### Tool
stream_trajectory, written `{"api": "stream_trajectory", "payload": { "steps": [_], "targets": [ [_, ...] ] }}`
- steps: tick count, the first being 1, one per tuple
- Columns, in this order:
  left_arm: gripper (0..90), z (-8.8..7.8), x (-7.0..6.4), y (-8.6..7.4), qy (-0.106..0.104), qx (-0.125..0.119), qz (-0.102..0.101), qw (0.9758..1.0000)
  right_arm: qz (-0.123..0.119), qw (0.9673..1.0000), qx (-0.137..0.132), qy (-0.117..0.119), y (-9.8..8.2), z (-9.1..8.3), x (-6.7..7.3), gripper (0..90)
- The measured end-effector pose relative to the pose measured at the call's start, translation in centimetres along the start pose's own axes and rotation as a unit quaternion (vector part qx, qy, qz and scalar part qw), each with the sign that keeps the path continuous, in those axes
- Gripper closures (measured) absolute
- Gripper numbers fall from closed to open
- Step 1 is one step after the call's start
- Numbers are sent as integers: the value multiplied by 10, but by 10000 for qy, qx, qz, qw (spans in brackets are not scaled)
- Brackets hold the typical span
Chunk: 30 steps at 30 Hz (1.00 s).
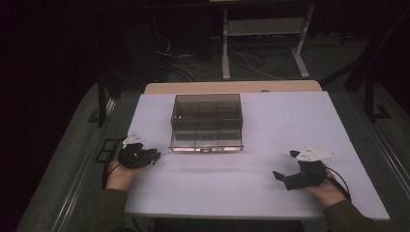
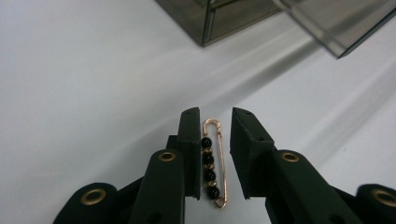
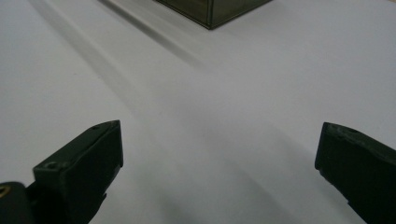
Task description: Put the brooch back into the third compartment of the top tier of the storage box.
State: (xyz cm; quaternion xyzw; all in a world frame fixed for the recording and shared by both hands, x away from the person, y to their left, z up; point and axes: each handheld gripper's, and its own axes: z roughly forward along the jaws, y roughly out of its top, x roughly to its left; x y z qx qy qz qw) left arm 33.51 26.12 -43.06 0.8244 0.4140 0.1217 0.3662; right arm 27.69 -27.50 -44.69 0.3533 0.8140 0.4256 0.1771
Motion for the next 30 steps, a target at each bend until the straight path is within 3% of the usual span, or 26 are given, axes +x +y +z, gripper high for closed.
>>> {"api": "stream_trajectory", "payload": {
  "steps": [15,30],
  "targets": [
    [787,7,2,-4,-28,256,-78,9996,4,10000,20,3,0,0,1,5],
    [820,9,0,-4,123,409,71,9991,-17,10000,27,7,0,1,1,5]
  ]
}}
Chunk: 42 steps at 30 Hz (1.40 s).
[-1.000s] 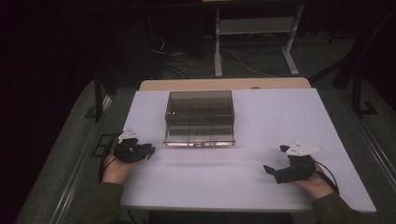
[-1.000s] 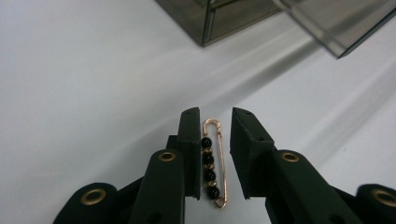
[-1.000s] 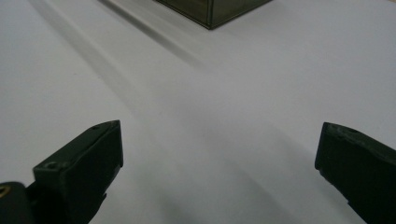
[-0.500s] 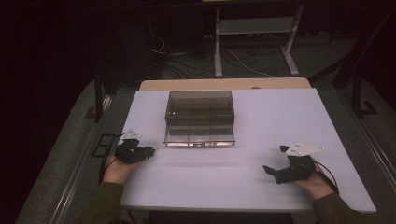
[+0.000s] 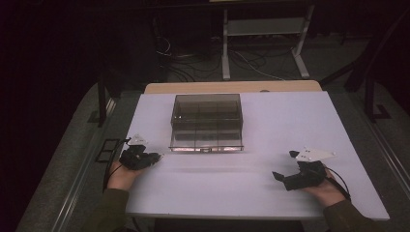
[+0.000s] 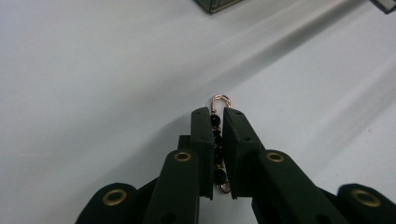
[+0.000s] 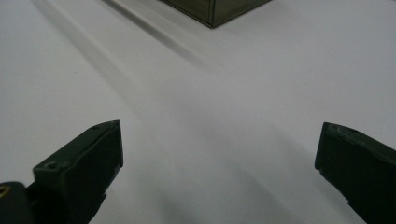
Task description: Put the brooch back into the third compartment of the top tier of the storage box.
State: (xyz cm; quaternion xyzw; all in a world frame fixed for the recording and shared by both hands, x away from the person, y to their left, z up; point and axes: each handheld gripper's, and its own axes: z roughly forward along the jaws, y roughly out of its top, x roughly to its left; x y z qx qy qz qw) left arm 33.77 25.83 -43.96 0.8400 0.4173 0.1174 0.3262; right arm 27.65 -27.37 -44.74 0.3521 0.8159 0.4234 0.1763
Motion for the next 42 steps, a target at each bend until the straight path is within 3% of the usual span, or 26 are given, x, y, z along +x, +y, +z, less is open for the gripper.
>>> {"api": "stream_trajectory", "payload": {
  "steps": [4,9,23,35,42],
  "targets": [
    [822,0,1,0,-17,8,-38,10000,-3,10000,-4,-1,0,0,0,5],
    [829,0,2,0,-85,-41,-251,9996,-2,10000,0,-1,0,0,0,6],
    [830,-9,-2,6,-134,-285,-250,9992,5,10000,-6,3,0,0,0,5],
    [829,-27,-1,14,-165,-682,-350,9969,10,10000,2,7,0,0,0,5],
    [829,-36,-6,22,-183,-806,-230,9963,21,10000,10,11,0,1,0,5]
  ]
}}
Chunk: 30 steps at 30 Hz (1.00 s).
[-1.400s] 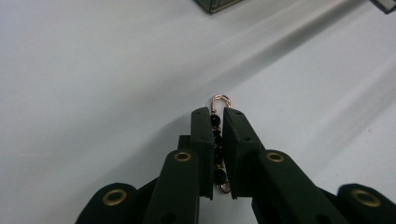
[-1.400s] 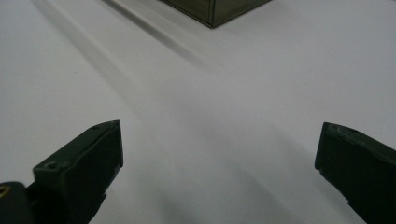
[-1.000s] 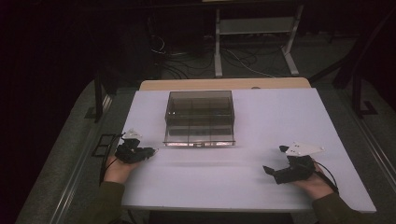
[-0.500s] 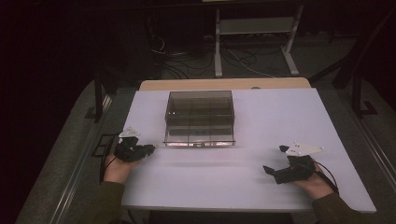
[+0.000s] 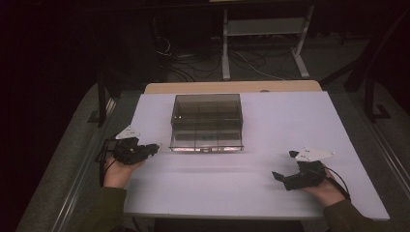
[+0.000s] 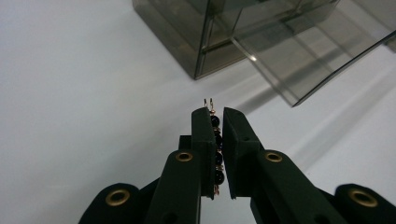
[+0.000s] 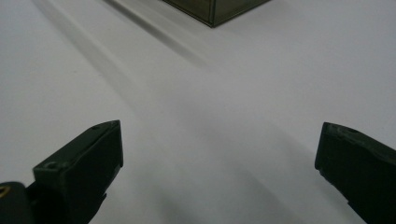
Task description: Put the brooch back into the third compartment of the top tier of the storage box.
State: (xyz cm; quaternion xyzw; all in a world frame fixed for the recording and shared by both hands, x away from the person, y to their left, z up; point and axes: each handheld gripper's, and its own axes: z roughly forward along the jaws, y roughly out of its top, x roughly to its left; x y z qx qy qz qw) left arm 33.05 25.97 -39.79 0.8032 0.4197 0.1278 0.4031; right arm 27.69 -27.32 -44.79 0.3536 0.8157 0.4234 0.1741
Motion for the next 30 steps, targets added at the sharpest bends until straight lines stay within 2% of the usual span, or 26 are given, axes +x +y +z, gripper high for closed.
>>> {"api": "stream_trajectory", "payload": {
  "steps": [6,23,30],
  "targets": [
    [829,-4,-3,6,-29,-122,-8,9999,-1,10000,6,-2,0,0,0,6],
    [829,-13,-14,26,-190,-423,236,9986,-11,10000,4,-2,0,0,0,6],
    [829,-14,-19,34,-252,-495,273,9981,10,10000,5,-8,0,0,0,6]
  ]
}}
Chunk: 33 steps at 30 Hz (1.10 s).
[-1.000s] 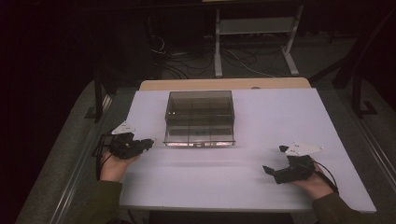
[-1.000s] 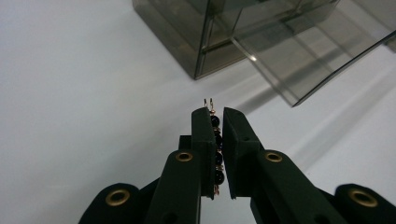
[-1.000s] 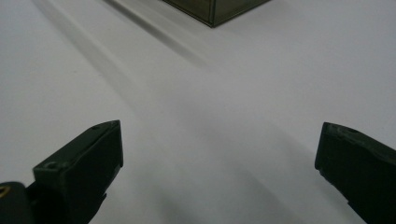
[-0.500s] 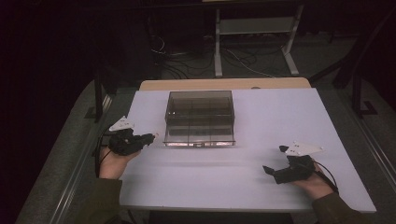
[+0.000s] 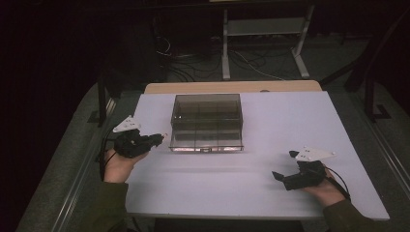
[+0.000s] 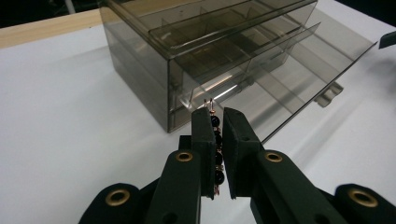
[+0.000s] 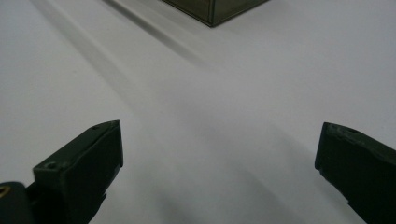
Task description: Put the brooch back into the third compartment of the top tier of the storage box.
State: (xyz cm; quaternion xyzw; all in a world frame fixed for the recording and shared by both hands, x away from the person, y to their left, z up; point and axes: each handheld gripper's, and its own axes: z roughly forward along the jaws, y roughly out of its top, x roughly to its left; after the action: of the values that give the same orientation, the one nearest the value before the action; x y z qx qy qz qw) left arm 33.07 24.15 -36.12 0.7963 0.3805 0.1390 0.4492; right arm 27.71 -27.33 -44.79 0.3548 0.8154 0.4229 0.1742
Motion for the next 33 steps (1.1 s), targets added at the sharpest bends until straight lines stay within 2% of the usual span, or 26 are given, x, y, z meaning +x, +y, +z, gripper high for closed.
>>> {"api": "stream_trajectory", "payload": {
  "steps": [11,18,33],
  "targets": [
    [830,8,-7,17,-135,-54,133,9998,-5,10000,1,3,0,-1,0,5],
    [829,18,-12,26,-298,-65,208,9993,-9,10000,-3,2,0,0,-1,6],
    [829,36,-24,39,-513,-63,304,9982,-4,10000,8,10,0,-1,0,5]
  ]
}}
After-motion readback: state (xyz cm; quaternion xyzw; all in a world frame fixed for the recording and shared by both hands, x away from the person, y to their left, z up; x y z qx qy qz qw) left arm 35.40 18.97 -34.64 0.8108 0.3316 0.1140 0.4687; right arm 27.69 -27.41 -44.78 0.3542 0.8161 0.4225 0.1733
